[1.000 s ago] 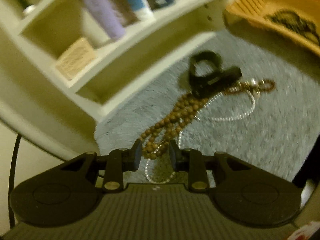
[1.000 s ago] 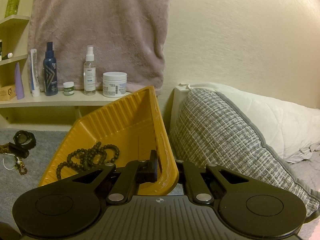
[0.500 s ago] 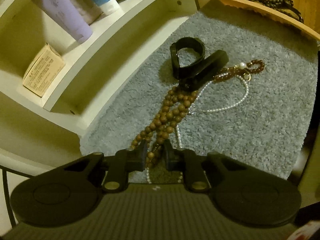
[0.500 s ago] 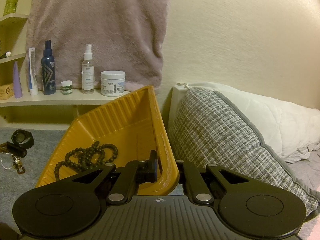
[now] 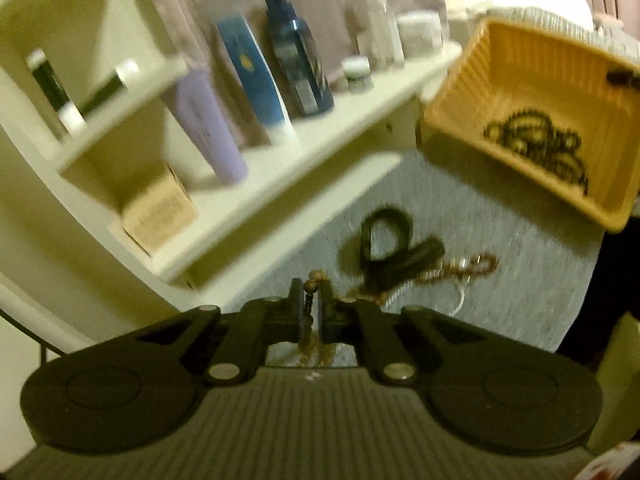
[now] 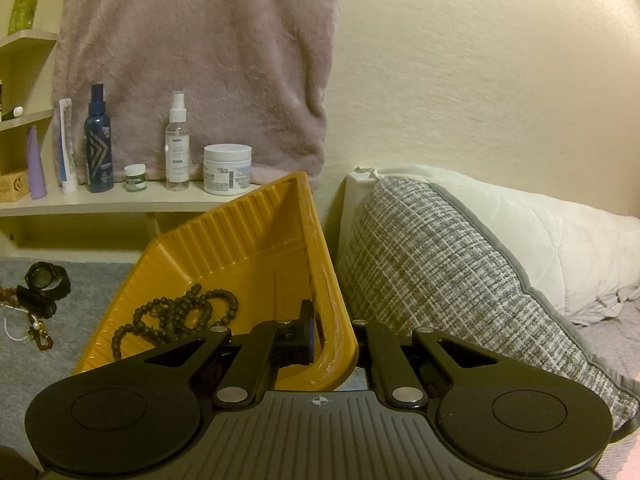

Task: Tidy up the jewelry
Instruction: 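Reach the left gripper back to the pile and grasp the next strand, then lift the brown bead strand into the orange tray and open the left gripper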

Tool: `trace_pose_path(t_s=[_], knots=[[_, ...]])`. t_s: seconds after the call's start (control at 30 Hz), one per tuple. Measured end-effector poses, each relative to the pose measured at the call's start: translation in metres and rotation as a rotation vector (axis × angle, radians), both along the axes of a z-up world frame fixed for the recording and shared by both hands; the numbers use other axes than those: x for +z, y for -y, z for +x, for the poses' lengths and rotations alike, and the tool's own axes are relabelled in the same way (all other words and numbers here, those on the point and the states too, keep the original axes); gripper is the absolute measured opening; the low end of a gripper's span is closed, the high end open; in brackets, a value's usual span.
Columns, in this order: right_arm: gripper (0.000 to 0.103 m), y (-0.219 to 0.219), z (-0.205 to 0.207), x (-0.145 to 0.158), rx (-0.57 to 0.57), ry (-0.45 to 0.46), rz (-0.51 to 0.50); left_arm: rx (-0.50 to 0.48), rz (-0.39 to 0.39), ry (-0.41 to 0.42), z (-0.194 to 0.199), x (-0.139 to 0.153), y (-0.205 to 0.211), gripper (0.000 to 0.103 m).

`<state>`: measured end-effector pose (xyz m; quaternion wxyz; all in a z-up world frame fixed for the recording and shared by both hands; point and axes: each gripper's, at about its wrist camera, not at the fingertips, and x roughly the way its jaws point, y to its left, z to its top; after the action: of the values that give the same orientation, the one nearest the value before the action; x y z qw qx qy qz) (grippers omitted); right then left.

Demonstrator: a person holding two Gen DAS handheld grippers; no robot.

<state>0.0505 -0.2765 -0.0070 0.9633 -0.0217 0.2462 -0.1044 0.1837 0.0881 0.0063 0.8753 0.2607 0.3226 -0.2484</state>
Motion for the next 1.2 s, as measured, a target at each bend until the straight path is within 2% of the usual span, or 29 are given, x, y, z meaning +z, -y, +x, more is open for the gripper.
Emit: trace_pose_path(t_s=[0.3, 0.77, 1.2], knots=[[0.006, -0.003, -0.002, 0.0, -0.002, 0.007, 0.004, 0.008, -0.07, 0.082, -0.004, 0.055, 0.005, 0.006], [0.006, -0.005, -0.002, 0.002, 0.0, 0.012, 0.005, -0.02, -0.142, 0.152, -0.011, 0.11, 0.026, 0.006], [0.006, -0.007, -0.002, 0.003, -0.001, 0.013, 0.006, -0.193, -0.249, 0.153, -0.027, 0.151, 0.09, 0.006]])
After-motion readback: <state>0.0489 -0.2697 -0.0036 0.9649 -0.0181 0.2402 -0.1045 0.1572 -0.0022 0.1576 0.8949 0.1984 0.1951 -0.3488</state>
